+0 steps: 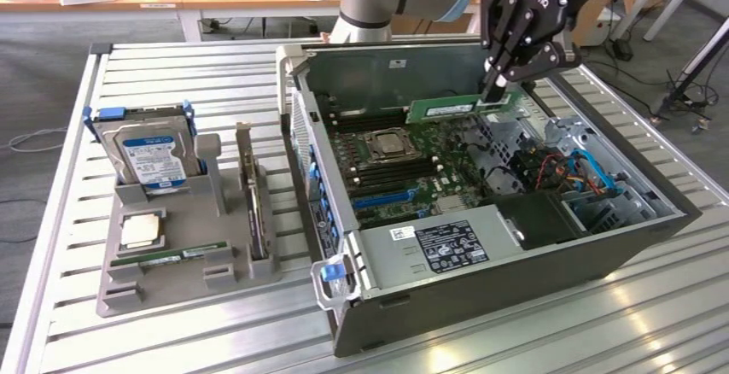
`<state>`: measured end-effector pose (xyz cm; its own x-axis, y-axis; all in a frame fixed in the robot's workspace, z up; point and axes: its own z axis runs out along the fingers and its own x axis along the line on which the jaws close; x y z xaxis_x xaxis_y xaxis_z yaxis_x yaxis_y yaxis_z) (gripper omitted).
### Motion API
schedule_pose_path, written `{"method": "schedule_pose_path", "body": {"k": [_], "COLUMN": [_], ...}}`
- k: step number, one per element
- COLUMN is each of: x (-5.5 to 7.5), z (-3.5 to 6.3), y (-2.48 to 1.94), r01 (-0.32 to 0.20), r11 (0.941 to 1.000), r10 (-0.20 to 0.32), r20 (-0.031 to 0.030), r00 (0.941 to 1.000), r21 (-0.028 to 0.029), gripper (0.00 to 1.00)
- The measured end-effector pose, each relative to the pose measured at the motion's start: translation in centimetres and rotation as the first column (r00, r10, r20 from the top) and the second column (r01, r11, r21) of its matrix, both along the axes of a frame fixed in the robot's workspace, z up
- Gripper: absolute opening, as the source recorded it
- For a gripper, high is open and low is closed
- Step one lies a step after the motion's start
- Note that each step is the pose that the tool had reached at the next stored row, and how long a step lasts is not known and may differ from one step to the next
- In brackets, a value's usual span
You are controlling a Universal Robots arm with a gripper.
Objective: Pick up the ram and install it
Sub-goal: 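Pick up the ram and move it above insertion slot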
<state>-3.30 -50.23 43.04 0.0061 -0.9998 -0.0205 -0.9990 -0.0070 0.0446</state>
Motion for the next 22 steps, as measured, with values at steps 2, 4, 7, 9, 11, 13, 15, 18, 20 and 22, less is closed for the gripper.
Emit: {"method": "schedule_pose_path", "body": {"k": [2,4,7,9,11,13,15,18,20,22], "x": [0.0,0.0,0.0,0.0,0.0,0.0,0.0,0.0,0.0,0.0], "z": [-0.02,-0.05,-0.1,-0.12,-0.15,-0.18,-0.2,-0.25,-0.28,-0.3], "y": [0.33,0.72,1.37,1.78,2.17,2.56,2.94,3.52,3.92,4.34], "r01": [0.0,0.0,0.001,0.001,0.001,0.001,0.001,0.002,0.002,0.002], "r11": [1.0,1.0,1.0,1.0,1.0,1.0,1.0,1.0,1.0,1.0], "r10": [0.0,0.0,-0.001,-0.001,-0.001,-0.001,-0.001,-0.002,-0.002,-0.002], "r20": [0.0,-0.0001,0.0,0.0,0.0,0.0001,0.0,0.0,0.0,0.0], "r00": [1.0,1.0,1.0,1.0,1.0,1.0,1.0,1.0,1.0,1.0], "r21": [-0.0001,-0.0002,0.0,-0.0001,-0.0001,0.0,-0.0001,-0.0001,-0.0001,-0.0001], "gripper": [0.12,0.12,0.12,0.12,0.12,0.12,0.12,0.12,0.12,0.12]}}
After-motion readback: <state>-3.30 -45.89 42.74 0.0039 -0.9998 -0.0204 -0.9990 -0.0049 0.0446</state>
